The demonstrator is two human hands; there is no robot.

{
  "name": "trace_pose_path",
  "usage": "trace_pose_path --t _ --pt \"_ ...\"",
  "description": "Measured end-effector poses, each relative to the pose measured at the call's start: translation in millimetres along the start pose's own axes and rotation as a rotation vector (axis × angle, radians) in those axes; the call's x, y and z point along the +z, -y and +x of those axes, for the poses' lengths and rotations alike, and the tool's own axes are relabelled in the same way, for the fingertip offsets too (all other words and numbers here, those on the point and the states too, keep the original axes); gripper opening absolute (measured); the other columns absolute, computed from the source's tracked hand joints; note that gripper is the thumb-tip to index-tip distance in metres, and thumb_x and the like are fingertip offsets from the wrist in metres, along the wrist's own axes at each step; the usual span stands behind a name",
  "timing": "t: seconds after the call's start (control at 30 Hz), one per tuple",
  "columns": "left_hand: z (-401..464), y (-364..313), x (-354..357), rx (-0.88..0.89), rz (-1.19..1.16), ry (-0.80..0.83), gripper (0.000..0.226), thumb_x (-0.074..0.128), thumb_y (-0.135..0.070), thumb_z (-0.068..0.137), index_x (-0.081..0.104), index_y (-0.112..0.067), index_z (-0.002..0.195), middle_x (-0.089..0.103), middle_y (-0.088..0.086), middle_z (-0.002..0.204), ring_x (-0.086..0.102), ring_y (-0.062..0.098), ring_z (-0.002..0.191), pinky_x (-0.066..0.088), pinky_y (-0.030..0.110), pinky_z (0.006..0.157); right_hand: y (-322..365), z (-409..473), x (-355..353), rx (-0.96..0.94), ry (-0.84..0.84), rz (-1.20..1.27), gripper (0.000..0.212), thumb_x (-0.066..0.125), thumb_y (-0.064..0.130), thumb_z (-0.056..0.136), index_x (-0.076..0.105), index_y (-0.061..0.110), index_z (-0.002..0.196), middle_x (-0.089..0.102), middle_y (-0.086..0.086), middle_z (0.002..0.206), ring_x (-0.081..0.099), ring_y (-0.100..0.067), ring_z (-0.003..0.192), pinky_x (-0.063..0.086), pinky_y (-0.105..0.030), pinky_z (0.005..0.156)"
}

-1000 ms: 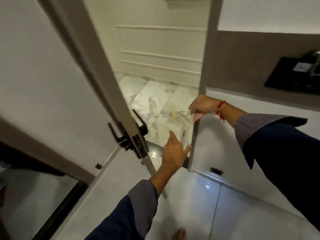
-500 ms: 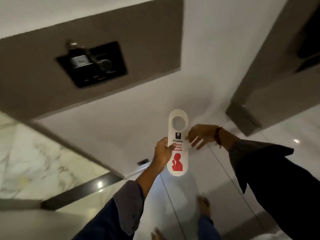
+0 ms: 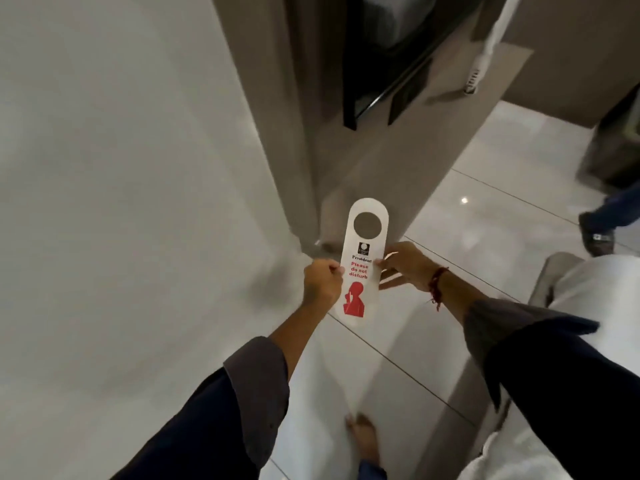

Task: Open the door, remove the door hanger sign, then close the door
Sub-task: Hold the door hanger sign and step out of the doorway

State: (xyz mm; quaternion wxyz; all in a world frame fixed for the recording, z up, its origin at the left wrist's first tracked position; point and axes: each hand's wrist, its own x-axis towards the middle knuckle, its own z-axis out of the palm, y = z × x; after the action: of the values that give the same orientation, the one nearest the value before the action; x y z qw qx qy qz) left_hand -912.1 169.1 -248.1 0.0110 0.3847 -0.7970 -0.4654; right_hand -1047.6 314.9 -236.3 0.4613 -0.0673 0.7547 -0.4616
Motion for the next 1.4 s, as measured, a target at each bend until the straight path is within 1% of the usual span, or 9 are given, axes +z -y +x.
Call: trace_pose_path --t 0.1,0.2,0.33,0.63,0.8,0.87,0.97,1.17,1.4 --pt "60 -16 29 -0.003 0.07 0.008 0.021 0.066 -0.016 0.095 0.073 0.002 0.091 0.077 0.017 0.102 0.075 0.031 0.089 0.049 0.012 0.054 -1 44 -22 -0.004 -0.119 0.049 0.035 0.062 -0.006 0.101 0.065 -0.004 0.136 0.074 -0.022 0.13 0.074 -0.043 0.114 0.061 -0.061 0.095" --pt "95 -20 37 -0.002 0.139 0.015 0.024 0.066 -0.025 0.096 0.069 -0.001 0.099 0.074 0.013 0.114 0.075 0.031 0.095 0.064 0.037 0.073 4 67 -26 -0.06 -0.141 0.045 0.036 0.063 -0.004 0.1 0.064 -0.002 0.136 0.074 -0.021 0.129 0.073 -0.042 0.116 0.06 -0.064 0.097" --pt "125 -21 42 -0.024 0.239 0.009 0.029 0.067 -0.027 0.095 0.067 -0.001 0.107 0.071 0.015 0.123 0.074 0.035 0.097 0.064 0.045 0.079 12 90 -24 -0.138 -0.174 -0.101 0.035 0.063 -0.004 0.101 0.065 -0.003 0.136 0.071 -0.02 0.135 0.068 -0.04 0.127 0.056 -0.06 0.106" --pt "124 -25 38 0.068 0.306 -0.015 0.033 0.061 -0.038 0.097 0.062 -0.007 0.109 0.072 0.011 0.121 0.075 0.031 0.095 0.063 0.044 0.083 12 100 -17 -0.186 -0.204 -0.414 0.035 0.058 -0.002 0.104 0.063 -0.001 0.138 0.065 -0.017 0.144 0.062 -0.037 0.136 0.052 -0.054 0.113" --pt "74 -7 19 0.29 0.252 -0.169 0.028 0.053 -0.038 0.101 0.06 -0.012 0.092 0.075 0.009 0.098 0.074 0.025 0.079 0.062 0.03 0.067 1 62 18 -0.36 -0.355 -0.759 0.051 0.063 0.013 0.104 0.05 0.007 0.153 0.051 -0.018 0.153 0.052 -0.037 0.142 0.053 -0.054 0.113" --pt "43 10 -5 0.414 0.362 -0.299 0.024 0.057 -0.029 0.1 0.063 -0.01 0.087 0.071 0.011 0.08 0.069 0.027 0.068 0.053 0.029 0.056 3 35 56 -0.516 -0.307 -0.947 0.06 0.063 0.013 0.103 0.042 0.007 0.159 0.045 -0.019 0.158 0.047 -0.038 0.144 0.049 -0.054 0.117" --pt "-1 46 -55 0.502 0.533 -0.401 0.012 0.063 -0.016 0.096 0.068 -0.006 0.098 0.071 0.013 0.089 0.068 0.029 0.08 0.059 0.037 0.064 16 4 119 -0.752 -0.241 -1.101 0.063 0.058 0.007 0.1 0.041 0.007 0.161 0.045 -0.018 0.163 0.049 -0.037 0.145 0.045 -0.05 0.121" --pt "-166 162 -198 0.186 0.468 -0.646 0.027 0.054 -0.022 0.101 0.063 -0.005 0.121 0.068 0.014 0.117 0.062 0.03 0.109 0.055 0.039 0.091 43 -83 285 -1.058 0.032 -1.226 0.068 0.046 0.018 0.108 0.019 0.009 0.169 0.013 -0.017 0.176 0.017 -0.035 0.164 0.02 -0.043 0.135" --pt "-427 262 -322 -0.201 0.511 -1.055 0.041 0.053 -0.026 0.1 0.05 -0.009 0.138 0.059 0.012 0.136 0.054 0.027 0.124 0.05 0.038 0.104 37 -261 513 -1.578 0.402 -1.242 0.064 0.048 0.029 0.11 0.028 0.008 0.167 0.02 -0.02 0.175 0.026 -0.037 0.161 0.026 -0.045 0.132"
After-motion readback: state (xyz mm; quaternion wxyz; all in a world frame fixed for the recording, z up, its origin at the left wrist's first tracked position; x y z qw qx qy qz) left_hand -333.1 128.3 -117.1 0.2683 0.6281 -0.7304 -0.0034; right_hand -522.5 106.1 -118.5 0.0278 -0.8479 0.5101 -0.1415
